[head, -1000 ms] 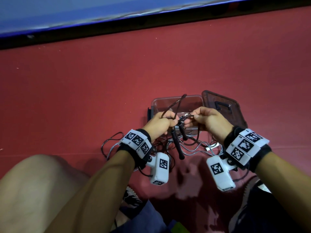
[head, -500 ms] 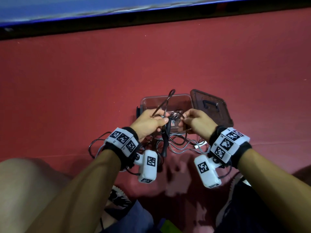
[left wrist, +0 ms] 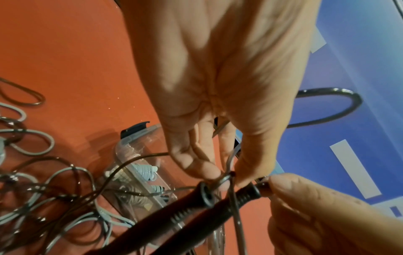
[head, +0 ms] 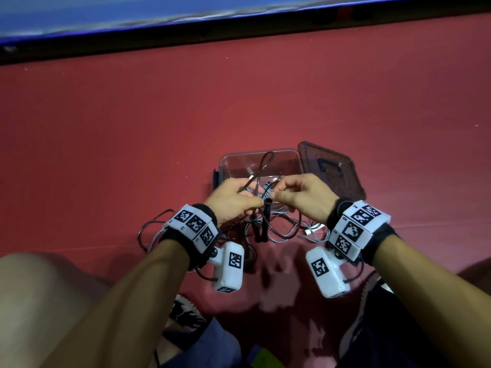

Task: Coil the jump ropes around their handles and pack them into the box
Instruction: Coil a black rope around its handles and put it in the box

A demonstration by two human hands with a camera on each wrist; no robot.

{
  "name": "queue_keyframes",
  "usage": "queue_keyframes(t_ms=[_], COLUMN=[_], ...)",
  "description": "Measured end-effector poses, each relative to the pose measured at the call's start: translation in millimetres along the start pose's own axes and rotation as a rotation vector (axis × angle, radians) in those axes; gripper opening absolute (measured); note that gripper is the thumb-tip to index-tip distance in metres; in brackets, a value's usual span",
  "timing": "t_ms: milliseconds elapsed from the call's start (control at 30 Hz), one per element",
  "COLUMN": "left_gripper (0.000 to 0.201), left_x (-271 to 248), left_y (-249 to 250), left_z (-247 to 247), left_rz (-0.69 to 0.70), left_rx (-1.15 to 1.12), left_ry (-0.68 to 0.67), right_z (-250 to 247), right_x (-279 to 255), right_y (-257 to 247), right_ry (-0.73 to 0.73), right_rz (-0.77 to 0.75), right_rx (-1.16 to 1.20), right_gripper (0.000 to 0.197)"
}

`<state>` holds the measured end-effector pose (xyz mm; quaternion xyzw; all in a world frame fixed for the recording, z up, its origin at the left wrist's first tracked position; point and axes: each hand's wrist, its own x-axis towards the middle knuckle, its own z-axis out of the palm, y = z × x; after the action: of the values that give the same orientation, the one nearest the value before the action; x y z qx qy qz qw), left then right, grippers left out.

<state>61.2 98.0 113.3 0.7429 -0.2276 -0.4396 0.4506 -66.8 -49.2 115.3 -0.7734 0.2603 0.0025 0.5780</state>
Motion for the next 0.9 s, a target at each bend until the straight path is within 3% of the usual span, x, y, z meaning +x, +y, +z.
queue_keyframes(t_ms=[167, 467, 600, 700, 800, 900], left_gripper=[0.044, 0.077, 0.075, 0.07, 0.059, 0.042], left_x=[-4.3, -3.1, -1.7, 0.1, -0.2, 0.7], left_y=[3.1, -0.7, -2.7, -3.3, -1.2, -2.4], left_z=[-0.4, -2.2, -2.3, -3.2, -3.8, -4.6], left_rz=[-0.064, -0.086, -0.058, -0.045, -0.041, -0.061], left_rx=[-0.081, -0.103, -0.061, -0.065, -0.066, -0.007], left_ry=[-0.039, -0.01, -0.049, -0.029, 0.003, 0.022], right_z=[-4.4, -2.2, -2.3, -5.7, -8.6, -8.1], right_x=[2.4, -2.8, -3.5, -5.9, -6.1, -5.7], right_y=[4.7, 3.0, 2.2, -0.9, -2.9, -3.8], right_ry=[0.073, 0.003, -0.018, -0.005, 0.034, 0.021], right_rz=[0.066, 0.056, 0.097, 0.102, 0.092, 0.084], right_rx=[-0.132, -0.11, -0.123, -0.247, -0.364, -0.312], right_gripper=[0.019, 0.01, 0.002, 0.013, 0.016, 0.013])
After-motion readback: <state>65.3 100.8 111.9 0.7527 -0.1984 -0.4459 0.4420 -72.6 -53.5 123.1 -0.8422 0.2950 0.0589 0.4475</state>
